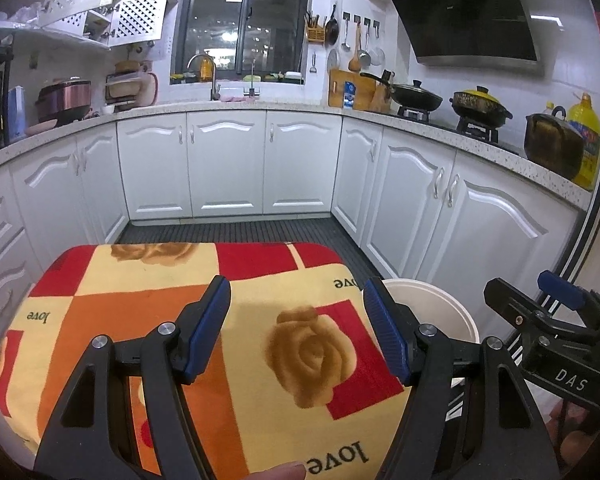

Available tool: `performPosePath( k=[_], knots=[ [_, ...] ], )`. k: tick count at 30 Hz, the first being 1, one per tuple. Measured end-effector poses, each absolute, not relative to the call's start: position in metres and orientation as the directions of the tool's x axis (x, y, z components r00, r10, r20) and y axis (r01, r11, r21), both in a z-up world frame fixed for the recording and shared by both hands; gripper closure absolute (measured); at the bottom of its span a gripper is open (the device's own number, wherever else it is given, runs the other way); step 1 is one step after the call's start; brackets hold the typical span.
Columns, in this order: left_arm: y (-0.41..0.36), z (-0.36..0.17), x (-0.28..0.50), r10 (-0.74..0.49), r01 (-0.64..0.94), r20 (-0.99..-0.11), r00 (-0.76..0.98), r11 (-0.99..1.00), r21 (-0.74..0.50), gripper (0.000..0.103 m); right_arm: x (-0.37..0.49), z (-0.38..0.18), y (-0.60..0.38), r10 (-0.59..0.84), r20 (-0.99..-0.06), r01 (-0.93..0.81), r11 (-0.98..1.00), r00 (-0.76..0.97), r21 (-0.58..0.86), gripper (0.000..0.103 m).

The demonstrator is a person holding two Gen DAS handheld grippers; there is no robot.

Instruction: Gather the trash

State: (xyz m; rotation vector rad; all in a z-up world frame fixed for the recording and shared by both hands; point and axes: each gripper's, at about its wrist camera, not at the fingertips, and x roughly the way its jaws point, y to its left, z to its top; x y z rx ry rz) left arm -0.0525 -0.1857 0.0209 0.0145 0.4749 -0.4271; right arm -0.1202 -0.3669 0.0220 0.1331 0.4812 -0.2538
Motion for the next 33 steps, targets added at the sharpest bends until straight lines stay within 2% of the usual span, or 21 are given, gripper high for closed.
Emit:
performPosePath(
  k=[33],
  knots=[
    [-0.178, 0.025, -0.054, -0.363, 0.366, -0.411, 0.836, 0.928, -0.075, 0.035, -0.124, 0.038, -0.355, -0.228, -0.397, 0.273, 0.96, 0.889, 0.059, 0.002]
  ],
)
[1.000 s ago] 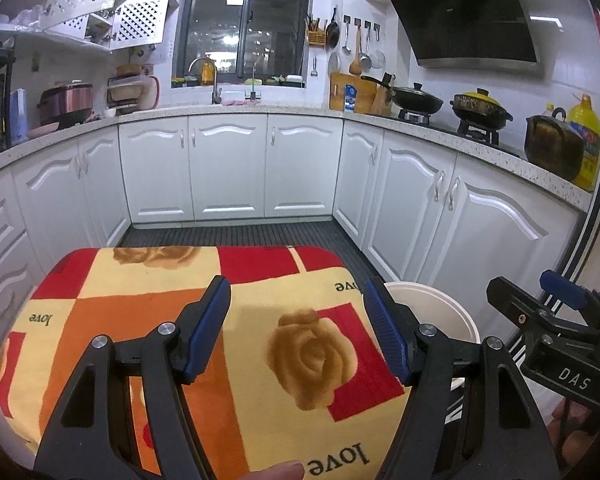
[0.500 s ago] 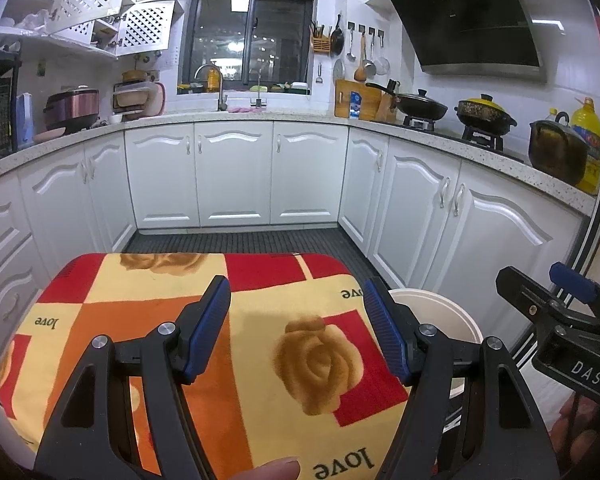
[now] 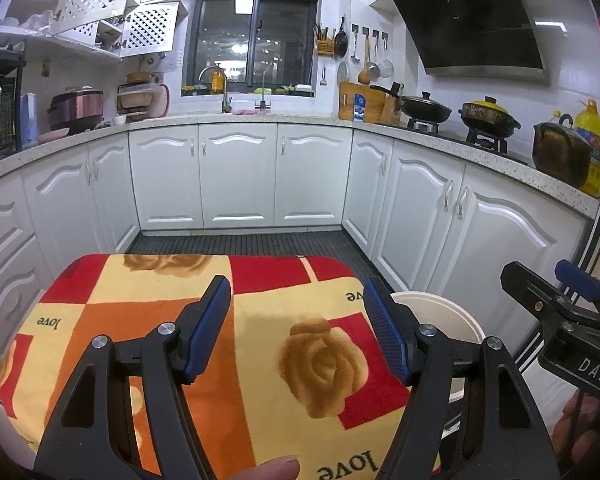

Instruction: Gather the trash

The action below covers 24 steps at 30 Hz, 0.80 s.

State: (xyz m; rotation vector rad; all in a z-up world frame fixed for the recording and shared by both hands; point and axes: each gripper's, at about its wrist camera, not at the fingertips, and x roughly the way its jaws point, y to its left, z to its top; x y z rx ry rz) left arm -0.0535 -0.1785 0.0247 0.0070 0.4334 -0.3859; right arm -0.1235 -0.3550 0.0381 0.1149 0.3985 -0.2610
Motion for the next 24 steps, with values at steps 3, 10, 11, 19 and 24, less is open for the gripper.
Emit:
performPosePath(
  k=[3, 10, 11, 19, 24],
  knots=[
    [-0.178, 0.0241, -0.0525, -0.361, 0.364, -0.412, 0.837, 0.928, -0.073, 0.035, -0.1221, 0.0388, -0.3543, -0.228, -0.398, 0.273, 0.96, 0.889, 0.058, 0.002],
    [-0.1786, 0.0218, -0.0508, -0.354, 0.358, -0.412, 0.839, 0.931, -0.071, 0.035, -0.1211, 0.0388, -0.3539, -0.228, -0.401, 0.272, 0.961, 0.888, 0.057, 0.002],
    [-0.1784, 0.0212, -0.0505, -0.352, 0.356, -0.413, 0.84, 0.932, -0.07, 0.035, -0.1214, 0.0388, -0.3538, -0.229, -0.401, 0.273, 0.96, 0.887, 0.055, 0.002],
    [-0.1785, 0.0199, -0.05, -0.342, 0.348, -0.415, 0.843, 0.935, -0.062, 0.035, -0.1198, 0.0393, -0.3503, -0.229, -0.403, 0.273, 0.96, 0.886, 0.056, 0.002],
    [-0.1802, 0.0196, -0.0511, -0.344, 0.354, -0.413, 0.843, 0.934, -0.055, 0.035, -0.1198, 0.0389, -0.3497, -0.229, -0.406, 0.275, 0.96, 0.885, 0.058, 0.002]
  ],
)
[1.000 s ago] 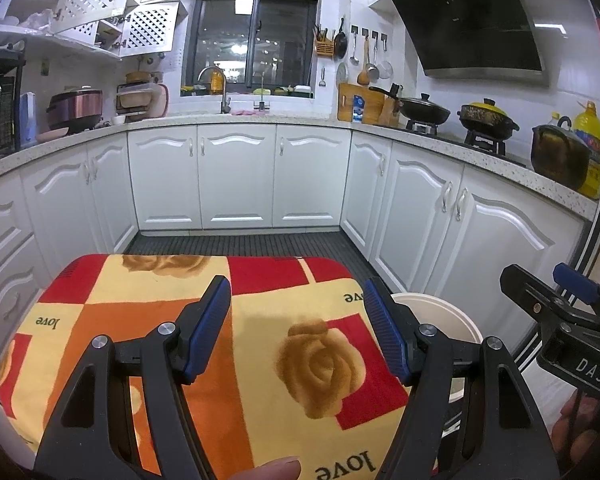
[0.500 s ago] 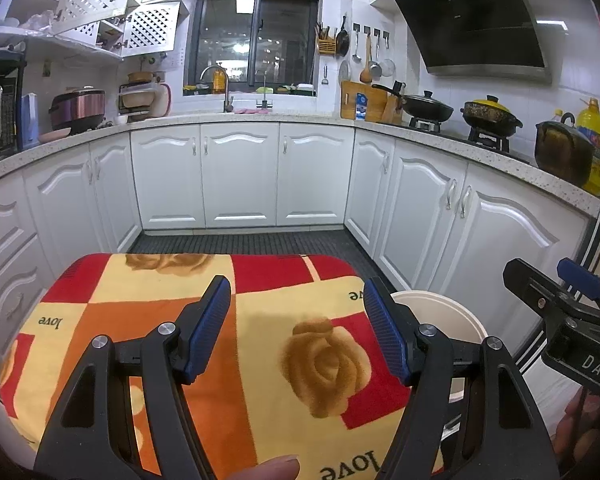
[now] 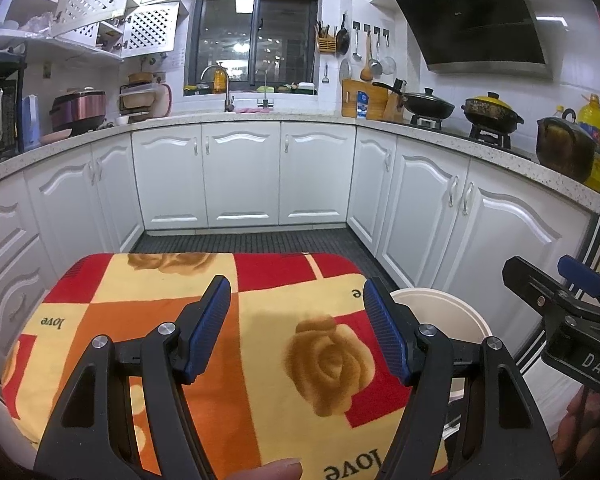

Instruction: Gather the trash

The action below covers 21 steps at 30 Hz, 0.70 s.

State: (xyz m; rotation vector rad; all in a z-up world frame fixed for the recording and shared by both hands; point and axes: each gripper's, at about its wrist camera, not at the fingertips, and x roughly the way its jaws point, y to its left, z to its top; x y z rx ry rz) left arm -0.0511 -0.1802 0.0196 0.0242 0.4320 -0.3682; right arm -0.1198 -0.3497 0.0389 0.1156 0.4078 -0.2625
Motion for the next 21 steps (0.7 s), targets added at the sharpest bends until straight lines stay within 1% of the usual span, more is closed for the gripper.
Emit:
performPosePath(
  k=[21],
  knots=[
    [-0.1807, 0.0188, -0.0525, -0.331, 0.342, -0.423, 0.843, 0.938, -0.053, 0.035, -0.1179, 0.0344, -0.3526, -0.222, -0.417, 0.273, 0.96, 0.882, 0.066, 0.002]
  ],
)
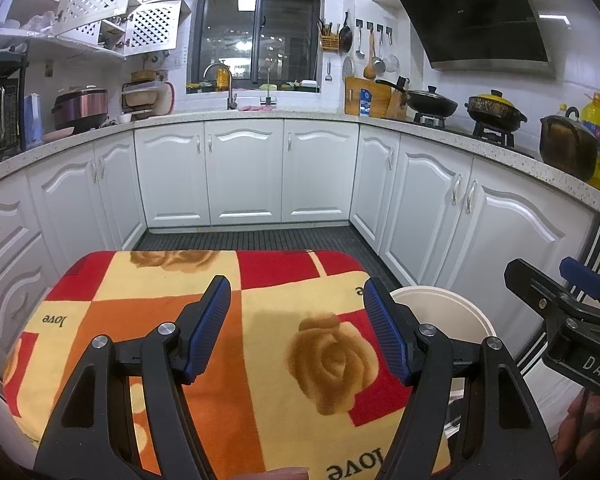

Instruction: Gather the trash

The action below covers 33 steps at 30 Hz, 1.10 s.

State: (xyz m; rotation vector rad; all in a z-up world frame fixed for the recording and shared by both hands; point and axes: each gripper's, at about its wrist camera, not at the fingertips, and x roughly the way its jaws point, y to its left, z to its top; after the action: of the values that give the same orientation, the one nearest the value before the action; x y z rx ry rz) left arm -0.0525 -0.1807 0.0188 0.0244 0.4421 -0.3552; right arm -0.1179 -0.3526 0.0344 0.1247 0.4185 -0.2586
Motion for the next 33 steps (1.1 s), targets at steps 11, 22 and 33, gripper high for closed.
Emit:
performPosePath(
  k=[11, 22, 33],
  knots=[
    [-0.1834, 0.0168, -0.0519, -0.328, 0.343, -0.429, 0.841, 0.938, -0.045, 0.035, -0.1161, 0.0288, -0.3556, -0.218, -0.429, 0.274, 0.959, 0.877, 0.072, 0.002],
    [-0.1837, 0.0166, -0.051, -0.328, 0.343, -0.43, 0.841, 0.938, -0.044, 0.035, -0.1151, 0.028, -0.3565, -0.219, -0.433, 0.273, 0.96, 0.874, 0.068, 0.002],
    [-0.1838, 0.0143, -0.0499, -0.326, 0.346, -0.428, 0.843, 0.938, -0.031, 0.035, -0.1147, 0.0275, -0.3592, -0.217, -0.436, 0.272, 0.96, 0.873, 0.068, 0.002]
  ],
)
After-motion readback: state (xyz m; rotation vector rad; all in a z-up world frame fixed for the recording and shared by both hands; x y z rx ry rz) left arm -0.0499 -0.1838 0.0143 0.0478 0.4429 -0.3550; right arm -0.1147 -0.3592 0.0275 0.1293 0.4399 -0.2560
